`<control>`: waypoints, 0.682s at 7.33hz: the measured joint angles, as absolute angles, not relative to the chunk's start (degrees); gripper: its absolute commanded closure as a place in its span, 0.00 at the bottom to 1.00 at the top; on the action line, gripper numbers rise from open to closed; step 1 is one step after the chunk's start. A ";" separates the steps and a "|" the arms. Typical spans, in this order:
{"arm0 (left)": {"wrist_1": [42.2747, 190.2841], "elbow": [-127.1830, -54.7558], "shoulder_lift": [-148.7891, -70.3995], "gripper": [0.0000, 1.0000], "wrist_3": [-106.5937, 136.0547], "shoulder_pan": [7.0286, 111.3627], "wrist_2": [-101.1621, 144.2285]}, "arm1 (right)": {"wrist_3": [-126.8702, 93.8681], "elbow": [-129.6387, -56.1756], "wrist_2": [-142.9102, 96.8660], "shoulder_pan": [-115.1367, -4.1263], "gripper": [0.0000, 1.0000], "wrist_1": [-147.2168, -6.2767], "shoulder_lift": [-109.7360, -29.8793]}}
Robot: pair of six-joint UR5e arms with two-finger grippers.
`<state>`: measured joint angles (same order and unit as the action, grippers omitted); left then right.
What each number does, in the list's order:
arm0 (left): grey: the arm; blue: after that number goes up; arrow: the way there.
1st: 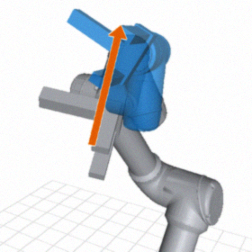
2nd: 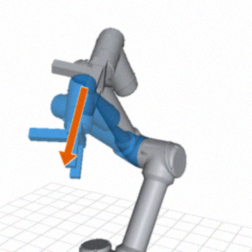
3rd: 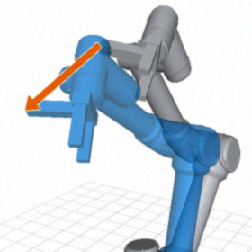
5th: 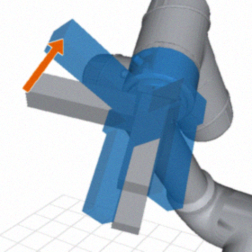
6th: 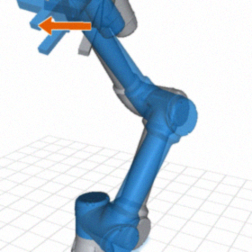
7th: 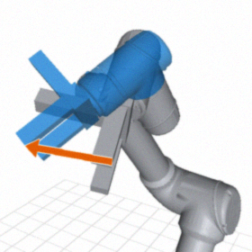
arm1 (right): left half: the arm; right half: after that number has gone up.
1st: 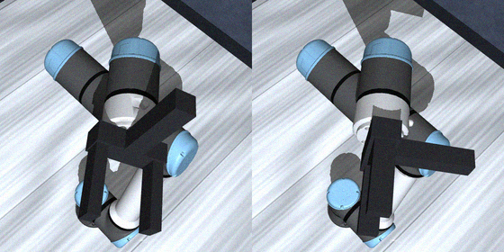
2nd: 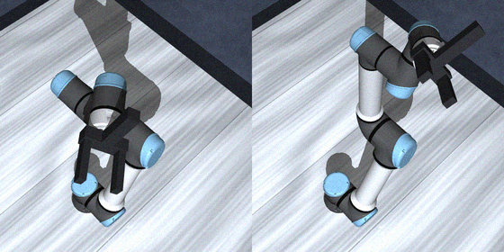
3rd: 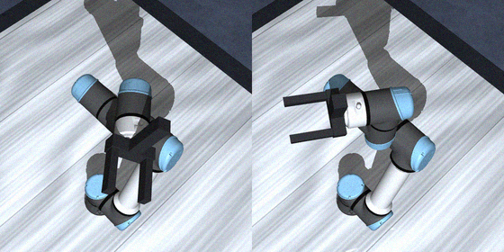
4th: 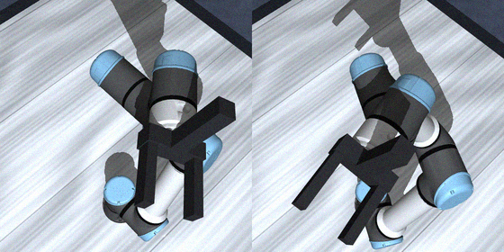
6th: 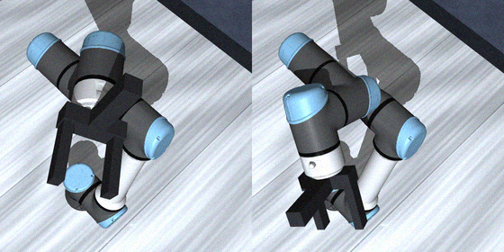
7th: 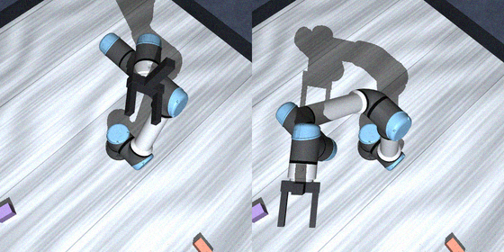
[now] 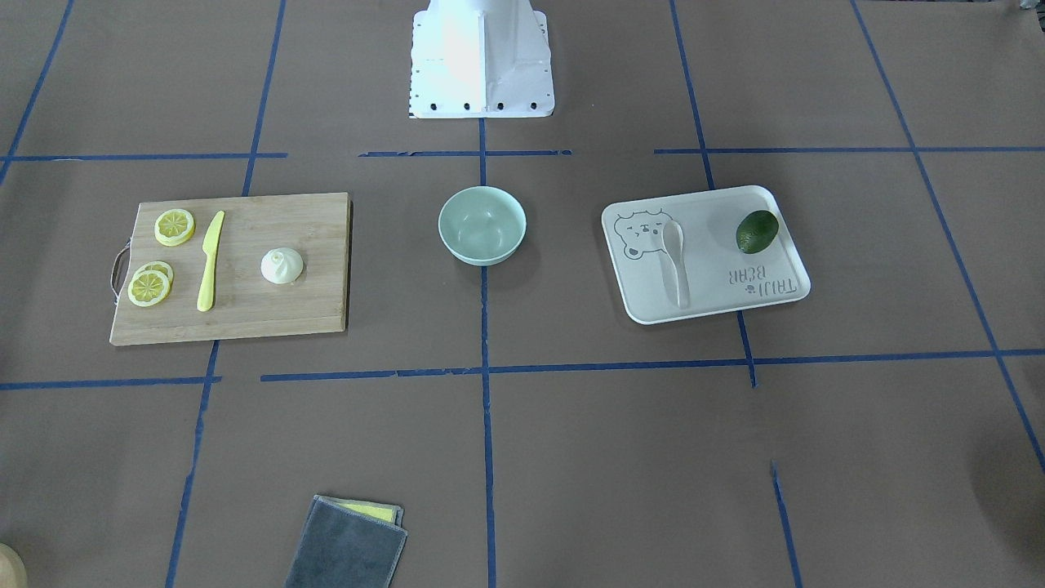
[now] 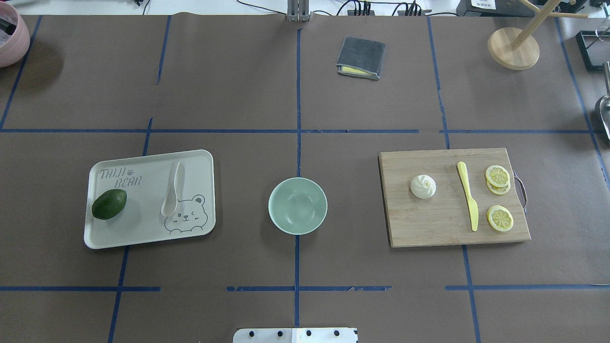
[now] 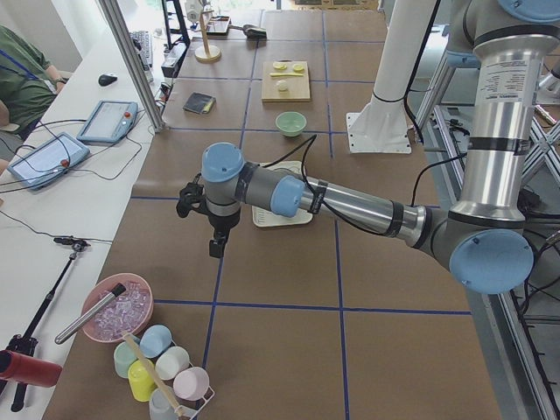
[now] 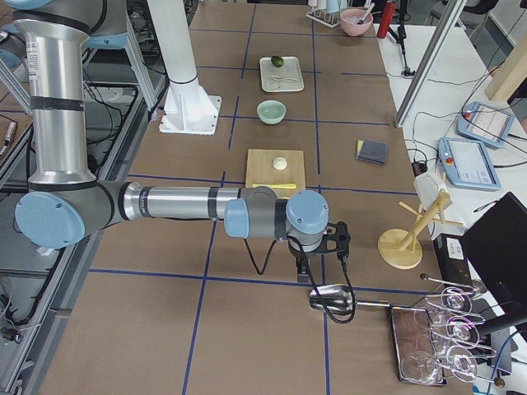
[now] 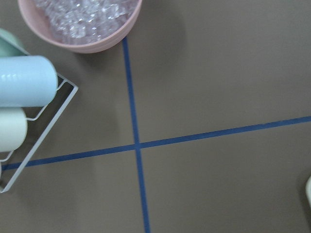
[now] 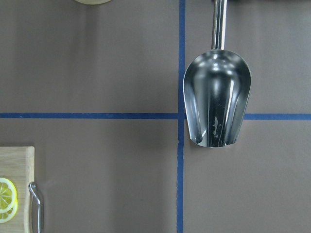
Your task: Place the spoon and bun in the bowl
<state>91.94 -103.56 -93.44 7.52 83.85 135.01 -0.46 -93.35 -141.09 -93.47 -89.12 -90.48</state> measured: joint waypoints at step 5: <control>101.44 -109.88 -95.82 0.00 36.90 65.95 133.10 | -0.58 -95.37 -141.39 -93.27 0.00 -88.87 -89.25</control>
